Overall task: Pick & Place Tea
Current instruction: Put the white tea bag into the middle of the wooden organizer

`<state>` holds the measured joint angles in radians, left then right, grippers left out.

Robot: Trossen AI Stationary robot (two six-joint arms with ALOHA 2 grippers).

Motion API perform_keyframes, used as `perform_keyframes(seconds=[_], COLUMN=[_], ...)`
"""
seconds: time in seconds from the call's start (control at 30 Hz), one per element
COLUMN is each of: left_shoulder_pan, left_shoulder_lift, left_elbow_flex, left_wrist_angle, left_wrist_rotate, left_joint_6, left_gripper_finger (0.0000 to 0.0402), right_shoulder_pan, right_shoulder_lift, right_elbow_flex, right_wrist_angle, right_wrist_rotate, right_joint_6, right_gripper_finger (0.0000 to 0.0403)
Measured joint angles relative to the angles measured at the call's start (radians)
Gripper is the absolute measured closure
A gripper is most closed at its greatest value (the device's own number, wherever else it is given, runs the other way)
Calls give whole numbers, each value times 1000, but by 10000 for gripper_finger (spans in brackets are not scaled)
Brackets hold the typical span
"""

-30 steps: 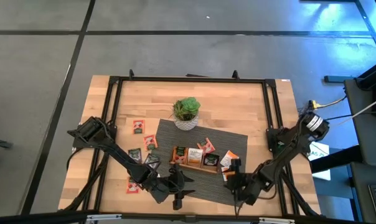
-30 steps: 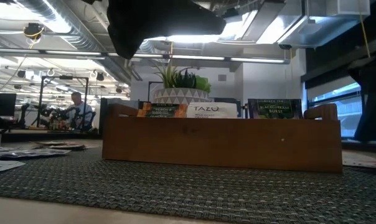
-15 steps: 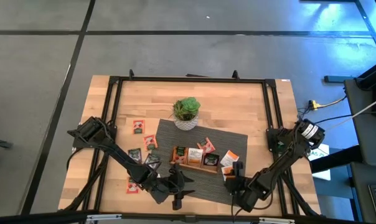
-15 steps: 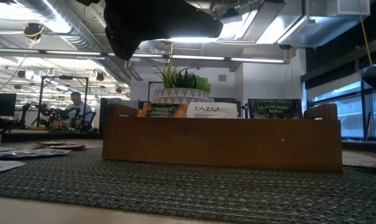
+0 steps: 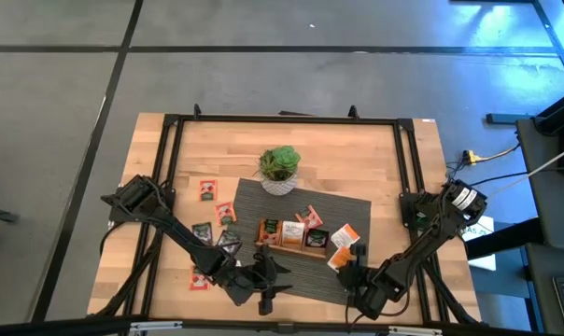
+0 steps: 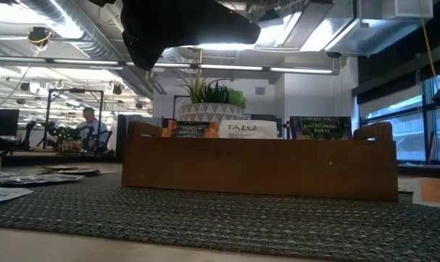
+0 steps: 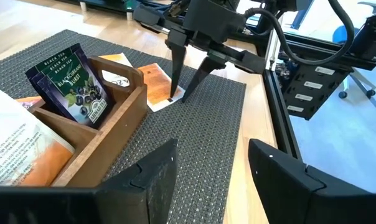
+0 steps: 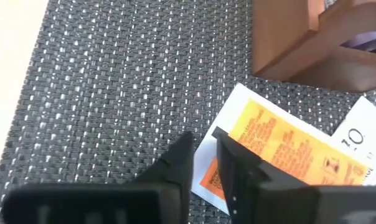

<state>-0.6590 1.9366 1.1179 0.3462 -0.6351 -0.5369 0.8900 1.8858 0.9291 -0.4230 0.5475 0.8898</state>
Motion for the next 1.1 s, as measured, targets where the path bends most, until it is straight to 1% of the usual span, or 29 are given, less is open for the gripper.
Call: perform_keyframes(seconds=[0.17, 0.33, 0.5, 0.67, 0.77, 0.83, 1.0, 1.1], left_shoulder_pan=[0, 0, 4, 22, 32, 44, 79, 96], left_shoulder_lift=[0, 0, 0, 4, 16, 36, 131, 198], left_elbow_flex=[0, 0, -1, 0, 15, 35, 87, 137], left_wrist_angle=[0, 0, 16, 66, 82, 91, 92, 93], left_wrist_rotate=[0, 0, 9, 79, 88, 122, 233, 298], left_joint_6=[0, 0, 10, 112, 140, 143, 146, 148], left_gripper_finger=[211, 211, 211, 211, 212, 212, 211, 212], right_shoulder_pan=[-1, -2, -4, -8, -7, -7, -4, -3], right_shoulder_lift=[0, 0, -1, 2, 0, -14, -96, -150], right_elbow_flex=[0, 0, -2, -5, -7, -9, -17, -12], right_wrist_angle=[8, 16, 51, 134, 166, 166, 136, 135], right_wrist_rotate=[-18, -38, -58, -83, -84, -83, -95, -87], right_joint_6=[1, 45, 27, -1, -27, -19, 1, 35], right_gripper_finger=[366, 395, 392, 393, 397, 397, 390, 393])
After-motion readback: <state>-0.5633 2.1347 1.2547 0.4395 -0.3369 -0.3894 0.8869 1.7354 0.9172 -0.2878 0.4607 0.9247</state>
